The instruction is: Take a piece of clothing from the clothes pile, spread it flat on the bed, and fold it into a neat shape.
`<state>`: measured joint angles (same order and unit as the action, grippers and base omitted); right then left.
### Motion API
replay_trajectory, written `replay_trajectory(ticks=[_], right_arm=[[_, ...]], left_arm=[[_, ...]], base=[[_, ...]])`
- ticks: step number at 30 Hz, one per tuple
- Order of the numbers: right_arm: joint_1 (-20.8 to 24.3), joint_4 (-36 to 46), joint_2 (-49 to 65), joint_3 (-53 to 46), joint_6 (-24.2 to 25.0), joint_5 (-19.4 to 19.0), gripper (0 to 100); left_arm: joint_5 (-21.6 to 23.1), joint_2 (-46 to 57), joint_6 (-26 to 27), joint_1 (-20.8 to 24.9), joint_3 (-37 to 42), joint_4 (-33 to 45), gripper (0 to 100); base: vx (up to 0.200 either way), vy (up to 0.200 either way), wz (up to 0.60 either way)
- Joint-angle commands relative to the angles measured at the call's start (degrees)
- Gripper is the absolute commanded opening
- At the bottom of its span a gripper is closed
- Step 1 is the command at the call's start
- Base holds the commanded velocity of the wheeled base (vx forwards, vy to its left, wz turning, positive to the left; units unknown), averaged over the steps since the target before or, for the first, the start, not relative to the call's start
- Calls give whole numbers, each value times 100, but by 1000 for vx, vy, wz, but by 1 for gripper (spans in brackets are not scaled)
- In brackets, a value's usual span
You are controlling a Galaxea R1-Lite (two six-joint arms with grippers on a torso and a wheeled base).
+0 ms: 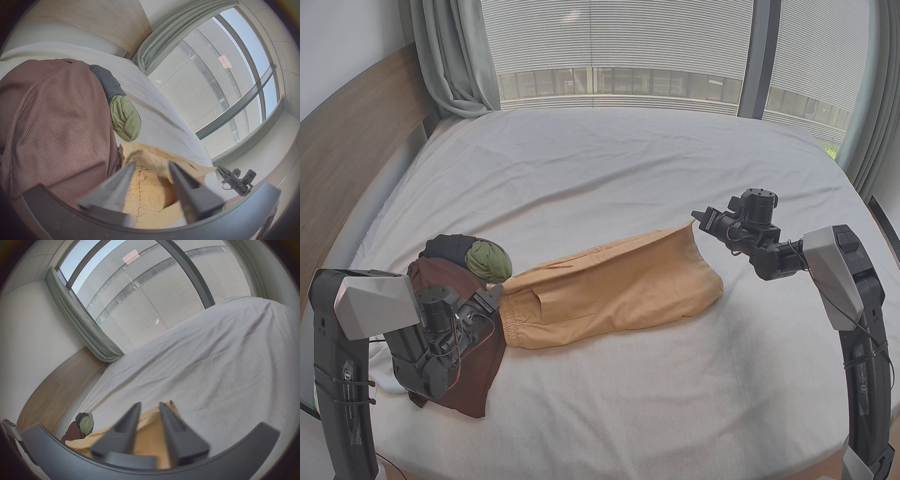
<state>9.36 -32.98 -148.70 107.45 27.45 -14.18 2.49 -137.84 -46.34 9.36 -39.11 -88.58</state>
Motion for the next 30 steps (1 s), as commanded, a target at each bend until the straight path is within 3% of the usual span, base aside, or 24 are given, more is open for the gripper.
replay_trajectory(ticks=[1, 8, 16, 22, 26, 30], right_arm=[[13, -95, -212, 198, 23, 82, 100], [4, -113, -1, 13, 146, 126, 100], [118, -508, 728, -1323, 155, 108, 100], [206, -1308, 1722, -3081, 234, 29, 100], [259, -1826, 2293, -3995, 436, -182, 100], [241, -2345, 2794, -5041, 463, -410, 100]], left_arm=[[-55, -6, -69, -40, -167, -10, 100], [-161, 47, -165, -101, -150, -10, 100], [-82, 416, -148, 13, 193, -10, 100], [507, 1409, -42, 189, 782, -10, 100], [1026, 1919, 257, 259, 1002, -2, 100], [1852, 2279, 890, 277, 1107, 16, 100]], base=[[0, 0, 0], [0, 0, 0], [0, 0, 0], [0, 0, 0], [0, 0, 0], [0, 0, 0]])
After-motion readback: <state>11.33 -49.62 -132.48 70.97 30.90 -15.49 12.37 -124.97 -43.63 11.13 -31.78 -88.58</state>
